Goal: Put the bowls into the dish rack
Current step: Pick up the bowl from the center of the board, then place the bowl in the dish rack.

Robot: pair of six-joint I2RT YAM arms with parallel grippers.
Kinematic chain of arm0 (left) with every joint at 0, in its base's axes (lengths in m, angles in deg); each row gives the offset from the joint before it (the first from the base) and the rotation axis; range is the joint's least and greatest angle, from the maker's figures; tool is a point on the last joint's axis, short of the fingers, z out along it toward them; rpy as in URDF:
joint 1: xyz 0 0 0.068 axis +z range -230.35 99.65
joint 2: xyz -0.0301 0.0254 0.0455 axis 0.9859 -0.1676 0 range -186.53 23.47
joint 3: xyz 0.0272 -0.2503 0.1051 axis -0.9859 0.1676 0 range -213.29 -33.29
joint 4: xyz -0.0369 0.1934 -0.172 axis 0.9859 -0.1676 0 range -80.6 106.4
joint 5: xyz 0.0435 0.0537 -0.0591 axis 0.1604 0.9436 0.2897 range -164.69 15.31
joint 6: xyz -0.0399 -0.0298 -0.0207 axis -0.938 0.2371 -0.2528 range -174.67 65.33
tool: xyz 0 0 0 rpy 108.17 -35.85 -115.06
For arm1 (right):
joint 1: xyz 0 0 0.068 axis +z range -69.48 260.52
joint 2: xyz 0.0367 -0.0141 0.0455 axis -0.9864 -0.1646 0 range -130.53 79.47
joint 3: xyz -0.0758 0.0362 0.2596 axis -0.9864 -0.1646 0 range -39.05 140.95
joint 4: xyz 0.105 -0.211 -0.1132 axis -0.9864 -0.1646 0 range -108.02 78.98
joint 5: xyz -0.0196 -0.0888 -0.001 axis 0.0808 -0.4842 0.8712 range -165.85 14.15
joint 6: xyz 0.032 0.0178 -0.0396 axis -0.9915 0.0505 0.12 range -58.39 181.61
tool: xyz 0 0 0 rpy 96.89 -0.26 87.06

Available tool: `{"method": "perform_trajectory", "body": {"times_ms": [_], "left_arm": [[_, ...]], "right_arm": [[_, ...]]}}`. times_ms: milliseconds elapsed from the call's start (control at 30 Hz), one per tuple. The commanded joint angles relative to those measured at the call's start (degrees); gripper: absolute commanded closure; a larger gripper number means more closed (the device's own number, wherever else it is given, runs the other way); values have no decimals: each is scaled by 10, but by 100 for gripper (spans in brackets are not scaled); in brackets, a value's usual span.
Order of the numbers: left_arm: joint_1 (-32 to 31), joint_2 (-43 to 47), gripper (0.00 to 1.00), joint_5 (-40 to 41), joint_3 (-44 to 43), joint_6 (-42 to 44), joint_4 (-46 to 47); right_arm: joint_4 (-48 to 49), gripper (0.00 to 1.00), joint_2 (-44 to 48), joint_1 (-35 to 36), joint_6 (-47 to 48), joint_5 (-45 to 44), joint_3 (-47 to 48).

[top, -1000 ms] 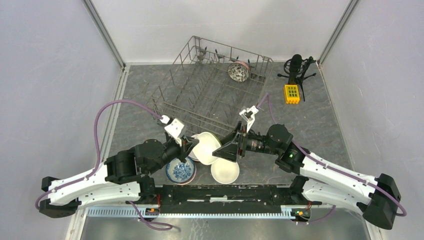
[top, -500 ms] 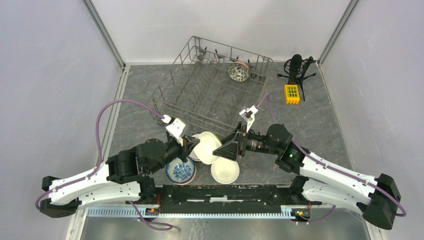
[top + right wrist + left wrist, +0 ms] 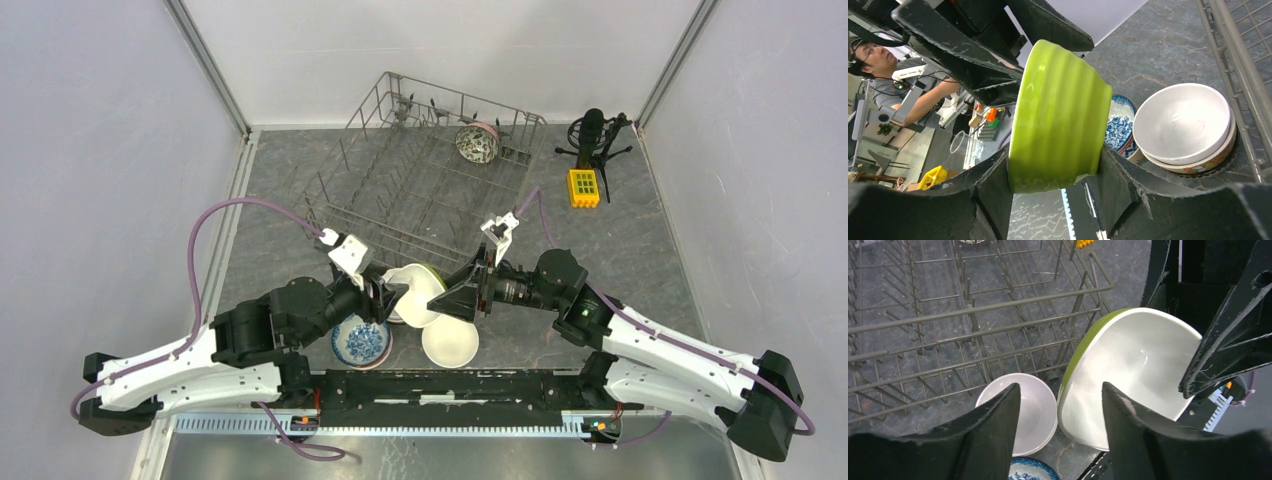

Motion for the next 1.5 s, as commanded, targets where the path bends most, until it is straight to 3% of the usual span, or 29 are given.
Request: {"method": "perform_trajectory", "body": {"times_ms": [0,467,700,1067,1467], "left_arm": [[2,10,28,23,-24,-8,19],[2,61,0,81,-85,1,-59],[2,87,0,76,-97,15,-66],[2,76,0,68,-93,48,-86],[2,44,0,20,-64,67,-93]], "right_arm": [[-7,100,8,3,28,-25,38],[-119,100,-24,-7,135,-110,157],[-190,100,-67,-46,208,-156,246],[-221,100,-134,-155,314,-195,339],[-242,100,-245,-226,430,-167,434]]}}
